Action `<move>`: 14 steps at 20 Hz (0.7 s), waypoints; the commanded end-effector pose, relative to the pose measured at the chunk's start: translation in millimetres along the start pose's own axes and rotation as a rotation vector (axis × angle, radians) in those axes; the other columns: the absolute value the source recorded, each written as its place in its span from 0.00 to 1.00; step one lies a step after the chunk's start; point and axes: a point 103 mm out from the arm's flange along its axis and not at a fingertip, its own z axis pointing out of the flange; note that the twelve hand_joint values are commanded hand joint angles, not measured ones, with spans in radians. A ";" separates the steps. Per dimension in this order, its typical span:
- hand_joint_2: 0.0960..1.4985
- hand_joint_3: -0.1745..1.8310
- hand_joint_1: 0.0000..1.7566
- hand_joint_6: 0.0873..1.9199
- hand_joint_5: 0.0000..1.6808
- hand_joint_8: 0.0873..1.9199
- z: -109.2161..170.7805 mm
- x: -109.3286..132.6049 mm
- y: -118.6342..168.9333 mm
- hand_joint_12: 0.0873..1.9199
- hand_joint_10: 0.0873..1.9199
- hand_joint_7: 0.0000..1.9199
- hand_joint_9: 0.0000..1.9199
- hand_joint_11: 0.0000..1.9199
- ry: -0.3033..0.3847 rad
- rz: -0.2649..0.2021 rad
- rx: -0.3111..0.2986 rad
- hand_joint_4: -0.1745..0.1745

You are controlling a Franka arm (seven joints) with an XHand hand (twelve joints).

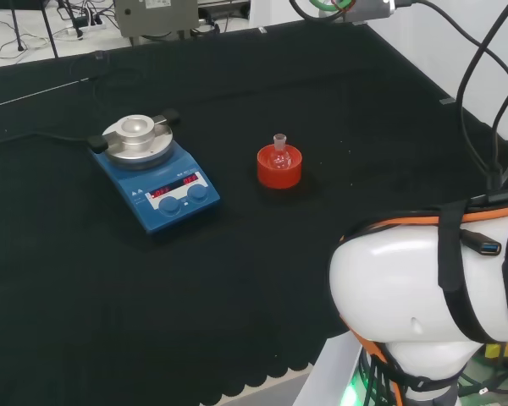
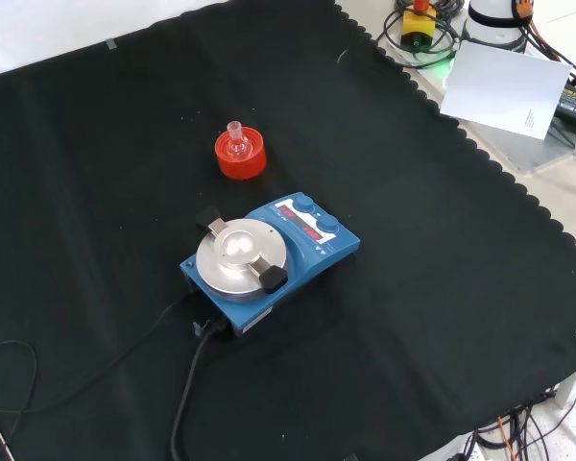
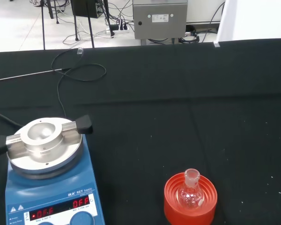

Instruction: Pick up the round-bottom flask.

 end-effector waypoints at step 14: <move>0.83 0.25 0.11 0.13 0.19 0.26 22.9 -9.3 12.8 0.60 0.32 0.07 0.10 0.00 0.004 0.059 0.022 0.43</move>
